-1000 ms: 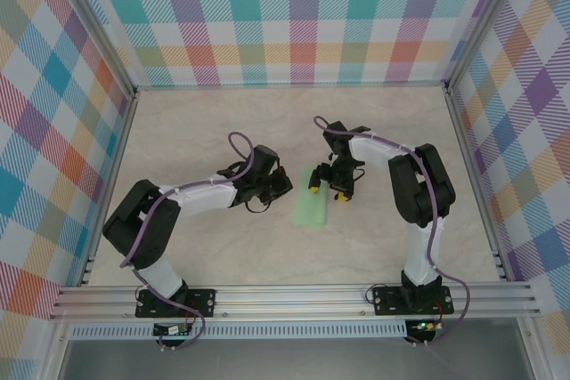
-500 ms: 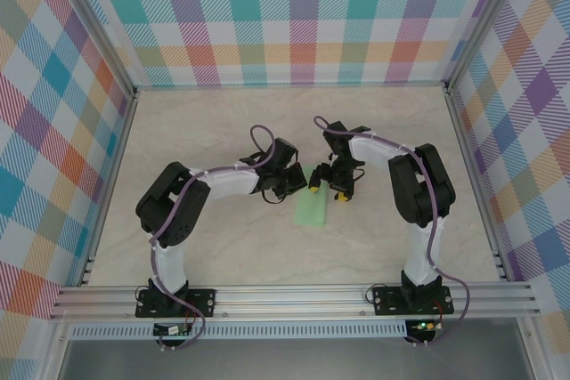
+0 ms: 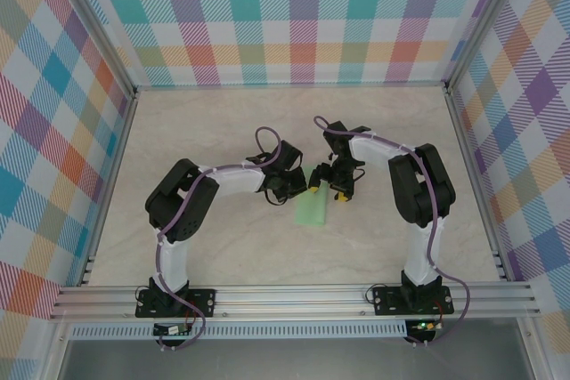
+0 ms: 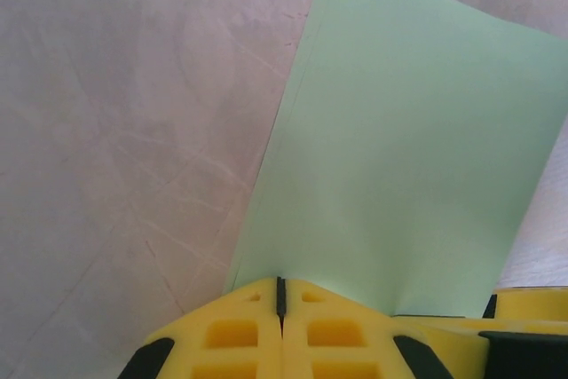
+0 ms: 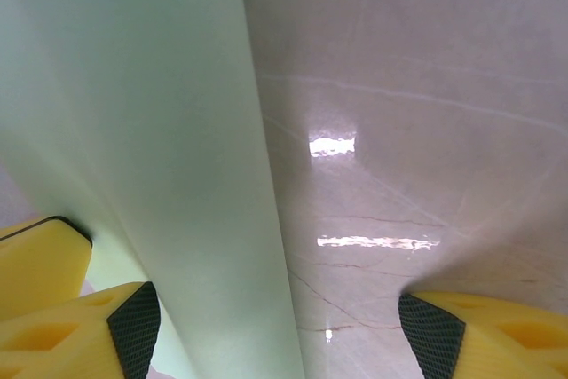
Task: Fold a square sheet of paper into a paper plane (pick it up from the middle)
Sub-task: Hold the square sheet of paper at the center of the table.
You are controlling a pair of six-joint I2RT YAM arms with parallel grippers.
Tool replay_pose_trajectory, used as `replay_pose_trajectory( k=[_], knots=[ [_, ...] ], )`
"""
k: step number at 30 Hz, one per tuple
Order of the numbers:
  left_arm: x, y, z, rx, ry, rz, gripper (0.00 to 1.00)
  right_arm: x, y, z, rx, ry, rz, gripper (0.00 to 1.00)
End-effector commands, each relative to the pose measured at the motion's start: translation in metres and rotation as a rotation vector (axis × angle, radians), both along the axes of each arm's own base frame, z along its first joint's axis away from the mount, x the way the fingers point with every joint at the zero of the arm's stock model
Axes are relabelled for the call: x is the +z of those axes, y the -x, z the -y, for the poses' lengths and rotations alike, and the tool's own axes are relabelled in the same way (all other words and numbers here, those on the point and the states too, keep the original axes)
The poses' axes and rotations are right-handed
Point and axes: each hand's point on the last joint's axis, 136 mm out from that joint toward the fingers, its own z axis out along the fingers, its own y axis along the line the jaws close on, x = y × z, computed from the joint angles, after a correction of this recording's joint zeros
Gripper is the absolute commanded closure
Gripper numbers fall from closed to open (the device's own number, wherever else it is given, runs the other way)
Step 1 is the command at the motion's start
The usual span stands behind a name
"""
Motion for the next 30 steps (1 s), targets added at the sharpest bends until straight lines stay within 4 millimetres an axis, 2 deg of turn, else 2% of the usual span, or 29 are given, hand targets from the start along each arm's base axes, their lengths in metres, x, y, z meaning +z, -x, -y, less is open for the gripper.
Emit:
replay_pose_trajectory(
  k=[1, 3, 6, 10, 12, 14, 17, 20, 22, 24, 30],
  knots=[
    [-0.019, 0.015, -0.009, -0.021, -0.084, -0.049, 1.00, -0.055, 0.025, 0.024, 0.040, 0.124, -0.099, 0.21],
    [-0.022, 0.017, -0.011, -0.020, -0.093, -0.053, 1.00, -0.045, 0.018, 0.019, 0.040, 0.099, -0.075, 0.20],
    [-0.024, 0.019, -0.012, -0.022, -0.100, -0.055, 1.00, -0.019, 0.002, 0.011, 0.041, 0.050, 0.001, 0.18],
    [-0.026, 0.021, -0.014, -0.025, -0.112, -0.057, 1.00, 0.032, -0.021, 0.005, -0.005, -0.100, 0.152, 0.17],
    [-0.026, 0.021, -0.015, -0.025, -0.111, -0.056, 1.00, 0.052, -0.027, 0.006, -0.033, -0.174, 0.210, 0.19],
    [-0.027, 0.021, -0.015, -0.027, -0.113, -0.057, 1.00, 0.072, -0.029, -0.001, -0.049, -0.300, 0.260, 0.35],
    [-0.028, 0.021, -0.015, -0.029, -0.116, -0.058, 1.00, 0.085, -0.028, -0.010, -0.056, -0.413, 0.297, 0.60],
    [-0.029, 0.022, -0.016, -0.029, -0.120, -0.058, 1.00, 0.087, -0.024, -0.027, -0.040, -0.543, 0.282, 0.80],
    [-0.029, 0.022, -0.017, -0.030, -0.123, -0.059, 1.00, 0.079, -0.021, -0.032, -0.047, -0.583, 0.248, 0.91],
    [-0.029, 0.023, -0.018, -0.030, -0.126, -0.059, 1.00, 0.069, -0.019, -0.031, -0.052, -0.577, 0.231, 0.99],
    [-0.030, 0.023, -0.018, -0.031, -0.131, -0.060, 1.00, 0.046, -0.014, -0.029, -0.051, -0.596, 0.197, 1.00]
  ],
)
